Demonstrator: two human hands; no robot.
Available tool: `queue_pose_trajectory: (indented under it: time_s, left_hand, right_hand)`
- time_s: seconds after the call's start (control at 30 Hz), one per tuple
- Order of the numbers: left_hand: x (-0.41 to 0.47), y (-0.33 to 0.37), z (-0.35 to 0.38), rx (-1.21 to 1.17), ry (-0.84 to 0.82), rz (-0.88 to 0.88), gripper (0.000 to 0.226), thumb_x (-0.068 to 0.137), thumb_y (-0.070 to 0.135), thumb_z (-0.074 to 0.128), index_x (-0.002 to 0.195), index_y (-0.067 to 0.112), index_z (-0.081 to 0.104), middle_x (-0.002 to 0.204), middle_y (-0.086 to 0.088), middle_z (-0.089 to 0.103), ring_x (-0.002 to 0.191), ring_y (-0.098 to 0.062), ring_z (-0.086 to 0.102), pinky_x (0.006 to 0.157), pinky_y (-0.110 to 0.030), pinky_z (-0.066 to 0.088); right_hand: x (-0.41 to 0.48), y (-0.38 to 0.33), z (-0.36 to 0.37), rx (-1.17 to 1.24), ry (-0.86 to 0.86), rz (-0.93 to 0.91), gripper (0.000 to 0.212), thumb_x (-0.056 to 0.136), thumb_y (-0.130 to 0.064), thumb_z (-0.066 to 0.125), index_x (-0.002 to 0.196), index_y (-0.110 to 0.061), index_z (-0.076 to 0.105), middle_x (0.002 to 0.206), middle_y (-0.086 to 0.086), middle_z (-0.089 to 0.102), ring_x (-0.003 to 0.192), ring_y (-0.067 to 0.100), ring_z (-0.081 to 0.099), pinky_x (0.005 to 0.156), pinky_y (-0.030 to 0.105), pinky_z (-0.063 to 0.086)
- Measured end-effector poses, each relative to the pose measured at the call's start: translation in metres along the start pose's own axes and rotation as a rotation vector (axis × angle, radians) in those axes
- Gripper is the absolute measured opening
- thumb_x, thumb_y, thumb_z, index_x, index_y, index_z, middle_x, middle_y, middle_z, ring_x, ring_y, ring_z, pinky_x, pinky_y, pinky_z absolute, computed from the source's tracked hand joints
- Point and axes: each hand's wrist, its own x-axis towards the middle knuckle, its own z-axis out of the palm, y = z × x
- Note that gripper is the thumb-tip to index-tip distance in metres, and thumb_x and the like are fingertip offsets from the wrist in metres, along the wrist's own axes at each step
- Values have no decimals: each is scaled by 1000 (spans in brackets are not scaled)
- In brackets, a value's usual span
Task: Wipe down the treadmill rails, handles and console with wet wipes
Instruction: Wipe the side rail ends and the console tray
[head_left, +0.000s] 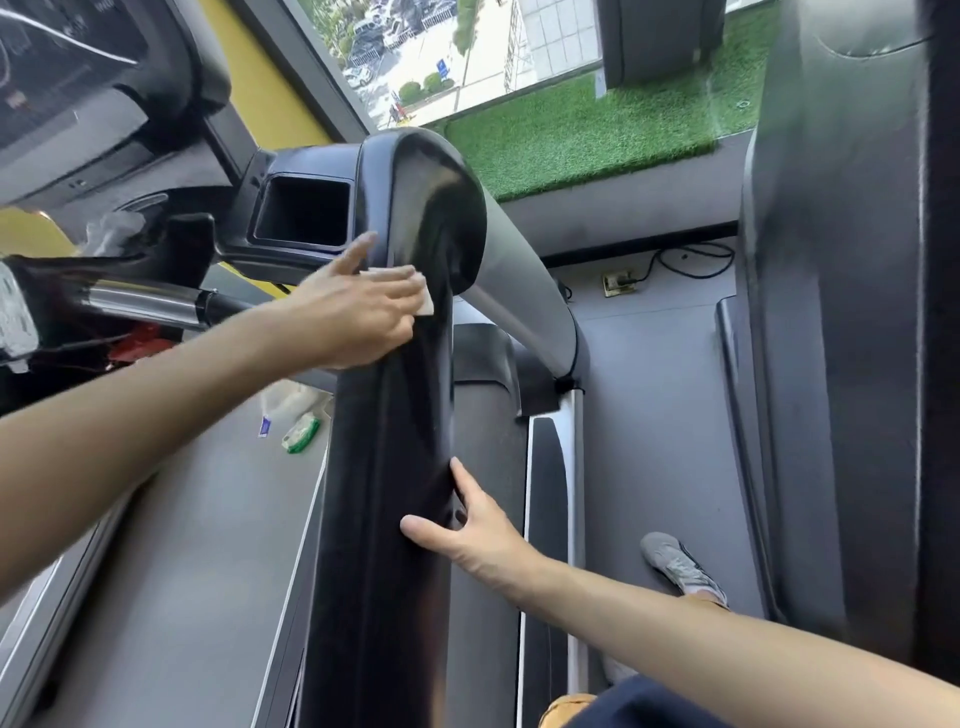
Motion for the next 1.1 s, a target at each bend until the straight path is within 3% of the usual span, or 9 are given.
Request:
queue_pose_trajectory:
  time_s: [0.07,0.13,0.23,0.43,0.67,0.83,0.9,1.0,1.1]
  left_hand:
    - [-6,2,2,-48,43,-9,50,93,22,21,114,16,65,133,-1,56,132,-13,44,114,-52,3]
    - [-26,33,-1,-54,84,181,43,90,21,26,94,17,69,116,1,63,122,-15,54,113,-51,12]
    - [-50,57,-9,-192,107,320,45,90,27,33,110,16,71,118,3,68,120,-10,57,114,-41,13]
    - [-30,29,-3,-176,148,0,45,91,27,28,108,15,69,120,2,66,121,-9,55,116,-37,5]
    - [-61,79,-8,-244,143,293,42,90,28,33,101,23,73,111,11,69,117,-6,57,114,-39,7]
    - [-32,38,-3,-131,111,-26,47,89,25,29,105,12,71,116,-2,68,116,-14,60,114,-38,7]
    - [-41,59,-1,-130,121,122,40,86,24,32,93,18,71,109,4,69,113,-12,61,112,-38,12]
    - [-60,92,-7,-163,16,437,31,83,29,42,89,31,72,107,19,67,114,-2,58,111,-37,10]
    - [-38,65,0,-67,38,380,30,82,22,37,74,24,66,92,9,66,102,-12,64,109,-43,16]
  right_hand:
    - [0,0,-1,5,-4,1,110,75,-49,76,154,-24,4,159,-11,13,143,3,16,117,24,16]
    - [0,0,-2,-8,-2,1,108,76,-49,75,154,-24,4,158,-11,13,144,4,16,116,23,16]
    - [-1,-2,0,-13,-5,-15,107,77,-47,75,154,-22,4,158,-9,15,142,2,16,113,19,17]
    - [-6,-5,1,15,7,-31,101,80,-41,73,154,-20,7,156,-12,20,138,-4,19,107,13,19]
    - [-9,-4,8,2,46,-40,112,70,-58,76,154,-25,9,157,-10,20,142,5,21,115,23,21]
    - [-13,0,10,21,52,-54,102,77,-57,66,154,-25,8,159,-9,12,145,9,16,119,29,17]
    - [-15,-1,13,-2,70,-62,101,73,-65,67,152,-29,16,158,-9,20,143,9,23,118,31,21]
    - [-17,-2,15,-64,101,-100,72,70,-66,65,134,-48,36,139,-20,48,129,-4,41,109,23,32]
    - [-17,1,15,-9,97,-94,94,72,-64,70,148,-32,24,149,-18,34,133,-7,29,109,17,24]
